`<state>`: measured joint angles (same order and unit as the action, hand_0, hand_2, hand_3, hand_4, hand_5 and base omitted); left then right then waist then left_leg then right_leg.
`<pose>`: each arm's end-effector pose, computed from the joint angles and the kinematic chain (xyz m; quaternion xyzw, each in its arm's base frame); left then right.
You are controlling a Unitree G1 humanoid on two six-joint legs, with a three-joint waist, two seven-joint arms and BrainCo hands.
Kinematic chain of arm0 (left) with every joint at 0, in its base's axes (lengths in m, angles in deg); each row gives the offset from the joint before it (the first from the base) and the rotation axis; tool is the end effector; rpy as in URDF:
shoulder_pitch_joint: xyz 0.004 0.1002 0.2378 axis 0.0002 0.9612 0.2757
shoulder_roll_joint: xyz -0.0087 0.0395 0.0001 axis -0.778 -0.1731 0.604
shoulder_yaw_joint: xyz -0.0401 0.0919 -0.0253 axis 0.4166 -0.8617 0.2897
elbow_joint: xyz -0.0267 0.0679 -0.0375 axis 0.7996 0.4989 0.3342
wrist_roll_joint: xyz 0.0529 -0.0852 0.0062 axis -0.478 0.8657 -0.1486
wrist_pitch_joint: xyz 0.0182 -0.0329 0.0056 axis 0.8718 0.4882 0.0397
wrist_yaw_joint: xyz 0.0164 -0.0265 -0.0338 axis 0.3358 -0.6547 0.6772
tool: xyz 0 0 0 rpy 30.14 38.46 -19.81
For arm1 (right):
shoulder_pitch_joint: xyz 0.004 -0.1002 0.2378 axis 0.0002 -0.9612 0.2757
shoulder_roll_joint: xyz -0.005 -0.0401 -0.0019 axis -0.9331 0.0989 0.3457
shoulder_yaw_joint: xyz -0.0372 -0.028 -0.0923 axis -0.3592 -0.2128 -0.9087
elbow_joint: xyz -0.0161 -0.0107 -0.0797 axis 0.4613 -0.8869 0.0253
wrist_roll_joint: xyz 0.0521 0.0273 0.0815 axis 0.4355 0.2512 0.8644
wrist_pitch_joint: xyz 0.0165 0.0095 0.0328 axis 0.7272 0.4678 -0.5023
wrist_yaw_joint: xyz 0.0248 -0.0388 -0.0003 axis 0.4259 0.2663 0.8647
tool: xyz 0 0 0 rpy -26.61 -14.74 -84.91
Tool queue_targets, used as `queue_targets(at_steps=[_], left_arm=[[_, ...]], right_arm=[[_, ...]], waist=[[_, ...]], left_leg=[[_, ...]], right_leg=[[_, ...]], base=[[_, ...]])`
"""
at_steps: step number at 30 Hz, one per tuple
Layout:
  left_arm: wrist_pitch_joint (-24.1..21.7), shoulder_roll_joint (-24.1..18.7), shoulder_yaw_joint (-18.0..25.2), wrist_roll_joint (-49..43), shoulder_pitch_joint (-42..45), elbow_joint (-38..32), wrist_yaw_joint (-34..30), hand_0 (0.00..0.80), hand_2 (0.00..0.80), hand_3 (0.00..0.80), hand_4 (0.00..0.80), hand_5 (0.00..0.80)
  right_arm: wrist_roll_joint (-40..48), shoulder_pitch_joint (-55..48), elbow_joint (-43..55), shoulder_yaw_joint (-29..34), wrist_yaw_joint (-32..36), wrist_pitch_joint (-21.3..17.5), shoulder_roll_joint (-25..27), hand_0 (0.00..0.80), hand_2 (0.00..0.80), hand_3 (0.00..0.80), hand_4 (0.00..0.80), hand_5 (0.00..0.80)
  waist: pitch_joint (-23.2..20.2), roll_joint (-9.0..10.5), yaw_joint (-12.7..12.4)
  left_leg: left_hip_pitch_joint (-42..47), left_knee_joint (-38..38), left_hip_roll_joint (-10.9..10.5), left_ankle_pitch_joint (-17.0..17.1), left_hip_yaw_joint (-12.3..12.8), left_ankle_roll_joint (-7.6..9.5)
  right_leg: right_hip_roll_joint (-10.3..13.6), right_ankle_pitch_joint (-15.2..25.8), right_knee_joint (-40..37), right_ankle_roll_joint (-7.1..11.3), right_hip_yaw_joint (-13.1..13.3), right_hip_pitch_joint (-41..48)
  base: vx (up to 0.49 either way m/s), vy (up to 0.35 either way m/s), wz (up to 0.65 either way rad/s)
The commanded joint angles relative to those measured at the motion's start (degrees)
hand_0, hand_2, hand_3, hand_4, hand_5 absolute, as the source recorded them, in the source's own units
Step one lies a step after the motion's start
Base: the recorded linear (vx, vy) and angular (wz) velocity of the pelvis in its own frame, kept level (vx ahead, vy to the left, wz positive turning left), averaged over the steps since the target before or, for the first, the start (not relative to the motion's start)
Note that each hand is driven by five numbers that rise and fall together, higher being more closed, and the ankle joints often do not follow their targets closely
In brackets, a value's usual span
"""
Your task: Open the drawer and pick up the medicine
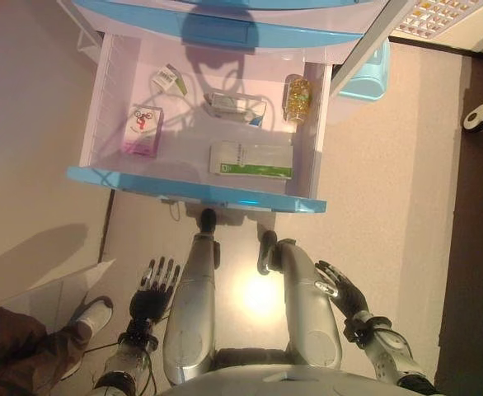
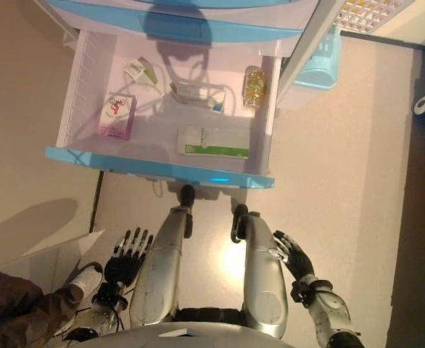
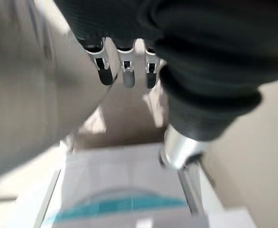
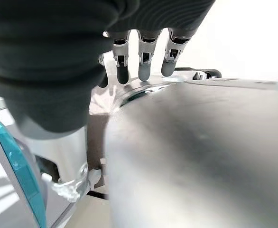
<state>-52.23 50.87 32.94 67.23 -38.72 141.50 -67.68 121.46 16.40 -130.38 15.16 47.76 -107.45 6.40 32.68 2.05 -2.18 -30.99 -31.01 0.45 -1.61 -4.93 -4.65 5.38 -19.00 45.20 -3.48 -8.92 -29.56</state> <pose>0.1006 0.2315 -0.1020 -0.6052 0.1463 0.1299 0.7716 0.1178 -0.2287 -0.0768 0.1098 0.2714 0.0396 0.9554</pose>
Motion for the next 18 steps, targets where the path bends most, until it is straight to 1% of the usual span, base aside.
queue_targets(at_steps=[1, 3, 5, 6, 7, 8, 9, 10, 11, 14, 15, 16, 17, 18], left_arm=[[-2.1, 1.0, 1.1, -6.7, 5.6, -1.4, 2.8, 0.000, 0.000, 0.000, 0.000, 0.000], [-2.9, 1.1, 0.8, -10.4, 7.0, -1.9, 3.6, 0.000, 0.000, 0.000, 0.000, 0.000], [-3.3, 1.0, 0.2, -11.7, 8.7, -3.3, 4.8, 0.000, 0.000, 0.000, 0.000, 0.000], [-3.2, 0.9, 0.1, -12.1, 10.5, -5.0, 5.6, 0.000, 0.000, 0.000, 0.000, 0.000], [-3.3, 0.8, 0.1, -13.4, 12.0, -5.8, 6.4, 0.000, 0.000, 0.000, 0.000, 0.000], [-3.9, 0.5, 0.0, -14.4, 13.6, -6.3, 7.1, 0.000, 0.000, 0.000, 0.000, 0.000], [-4.2, 0.3, -0.1, -15.0, 14.4, -6.4, 7.4, 0.000, 0.000, 0.000, 0.000, 0.000], [-3.9, 0.2, 0.2, -16.2, 15.3, -6.3, 7.6, 0.000, 0.000, 0.000, 0.000, 0.000], [-3.7, -0.2, 0.7, -17.8, 16.0, -5.9, 8.4, 0.000, 0.000, 0.000, 0.000, 0.000], [-3.2, -1.0, 1.8, -20.1, 17.5, -4.7, 7.7, 0.000, 0.000, 0.000, 0.000, 0.000], [-3.2, -1.4, 2.2, -20.7, 17.9, -4.2, 7.5, 0.000, 0.000, 0.000, 0.000, 0.000], [-3.2, -1.4, 2.5, -20.9, 18.1, -3.9, 7.2, 0.000, 0.000, 0.000, 0.000, 0.000], [-2.9, -1.5, 2.9, -21.5, 18.2, -3.5, 7.2, 0.000, 0.000, 0.000, 0.000, 0.000], [-2.9, -1.8, 3.2, -21.8, 18.2, -3.0, 7.1, 0.000, 0.000, 0.000, 0.000, 0.000]], right_arm=[[-2.5, -5.7, 1.7, 2.4, -10.8, -5.0, 0.2, 0.000, 0.000, 0.000, 0.000, 0.000], [-4.3, -6.9, 4.1, 4.6, -16.9, -8.1, 1.0, 0.000, 0.000, 0.000, 0.000, 0.000], [-6.6, -8.8, 9.7, 7.0, -21.5, -9.5, 2.4, 0.000, 0.000, 0.000, 0.000, 0.000], [-7.9, -10.9, 15.6, 9.2, -23.3, -9.0, 3.5, 0.000, 0.000, 0.000, 0.000, 0.000], [-10.2, -12.7, 20.1, 11.1, -24.7, -10.1, 4.4, 0.000, 0.000, 0.000, 0.000, 0.000], [-11.4, -14.5, 24.7, 13.3, -25.5, -10.7, 5.6, 0.000, 0.000, 0.000, 0.000, 0.000], [-12.8, -15.4, 27.2, 14.7, -26.7, -12.8, 6.2, 0.000, 0.000, 0.000, 0.000, 0.000], [-12.9, -16.2, 30.0, 16.7, -26.5, -13.0, 7.0, 0.000, 0.000, 0.000, 0.000, 0.000], [-13.5, -16.7, 32.6, 18.7, -26.7, -14.4, 8.0, 0.000, 0.000, 0.000, 0.000, 0.000], [-17.4, -17.8, 39.9, 23.5, -28.4, -18.7, 10.5, 0.000, 0.000, 0.000, 0.000, 0.000], [-19.8, -18.1, 42.5, 25.1, -29.1, -19.5, 11.4, 0.000, 0.000, 0.000, 0.000, 0.000], [-21.2, -18.3, 44.3, 26.2, -29.3, -19.6, 12.2, 0.000, 0.000, 0.000, 0.000, 0.000], [-25.3, -18.2, 45.9, 27.5, -30.1, -20.5, 13.4, 0.000, 0.000, 0.000, 0.000, 0.000], [-27.8, -18.2, 47.6, 28.5, -30.7, -20.6, 14.8, 0.000, 0.000, 0.000, 0.000, 0.000]], waist=[[-2.9, -1.64, 0.9], [-2.9, -1.66, 1.4], [-2.9, -1.54, 1.9], [-2.9, -1.33, 2.4], [-3.1, -1.15, 2.9], [-3.4, -0.94, 3.4], [-3.6, -0.84, 3.7], [-3.9, -0.80, 4.0], [-4.0, -0.73, 4.4], [-4.4, -0.69, 5.3], [-4.6, -0.67, 5.6], [-4.7, -0.69, 5.8], [-4.8, -0.76, 6.0], [-4.9, -0.80, 6.2]], left_leg=[[3.3, 0.8, -4.1, -5.8, 4.9, 7.94], [4.5, 1.2, -4.0, -6.0, 5.1, 8.20], [5.3, 1.7, -3.8, -6.2, 5.4, 8.52], [6.0, 2.2, -3.7, -6.3, 5.7, 8.71], [6.8, 2.9, -3.5, -6.3, 6.0, 8.84], [7.6, 3.9, -3.3, -6.2, 6.4, 9.04], [8.2, 4.6, -3.1, -6.1, 6.7, 9.16], [9.0, 5.5, -2.9, -6.1, 7.1, 9.21], [9.8, 6.2, -2.7, -6.0, 7.5, 9.25], [11.1, 8.0, -2.1, -5.9, 8.5, 9.30], [11.4, 8.5, -2.0, -6.0, 8.8, 9.33], [11.6, 8.8, -1.9, -6.0, 9.1, 9.36], [11.8, 9.2, -1.9, -6.1, 9.3, 9.35], [12.1, 9.5, -2.0, -6.1, 9.3, 9.32]], right_leg=[[-1.2, 0.9, 0.9, 0.49, -1.3, 0.7], [-1.1, 1.6, 0.6, 0.98, -1.0, 1.4], [-0.9, 2.5, 0.3, 1.53, -0.7, 1.7], [-0.6, 3.5, 0.0, 2.12, -0.5, 2.1], [-0.5, 4.1, -0.3, 2.60, -0.2, 2.4], [-0.4, 5.0, -0.7, 3.22, 0.1, 2.7], [-0.3, 5.7, -0.9, 3.66, 0.3, 2.9], [-0.2, 6.5, -1.0, 4.31, 0.6, 3.0], [-0.1, 7.2, -1.1, 4.89, 1.0, 3.2], [0.2, 8.7, -1.3, 6.27, 1.5, 3.0], [0.2, 9.0, -1.6, 6.63, 1.6, 3.0], [0.1, 9.3, -2.0, 6.86, 1.8, 3.0], [0.1, 9.5, -2.5, 7.13, 2.0, 3.1], [0.1, 9.9, -2.9, 7.40, 2.3, 3.2]], base=[[0.058, 0.012, -0.02], [0.049, 0.011, -0.03], [0.024, 0.012, -0.05], [0.039, 0.018, -0.06], [0.064, 0.022, -0.06], [0.064, 0.016, -0.05], [0.067, 0.018, -0.09], [0.062, 0.020, -0.12], [0.060, 0.024, -0.16], [0.035, 0.031, -0.19], [0.024, 0.045, -0.21], [0.024, 0.057, -0.16], [0.021, 0.055, -0.11], [0.024, 0.057, -0.08]])
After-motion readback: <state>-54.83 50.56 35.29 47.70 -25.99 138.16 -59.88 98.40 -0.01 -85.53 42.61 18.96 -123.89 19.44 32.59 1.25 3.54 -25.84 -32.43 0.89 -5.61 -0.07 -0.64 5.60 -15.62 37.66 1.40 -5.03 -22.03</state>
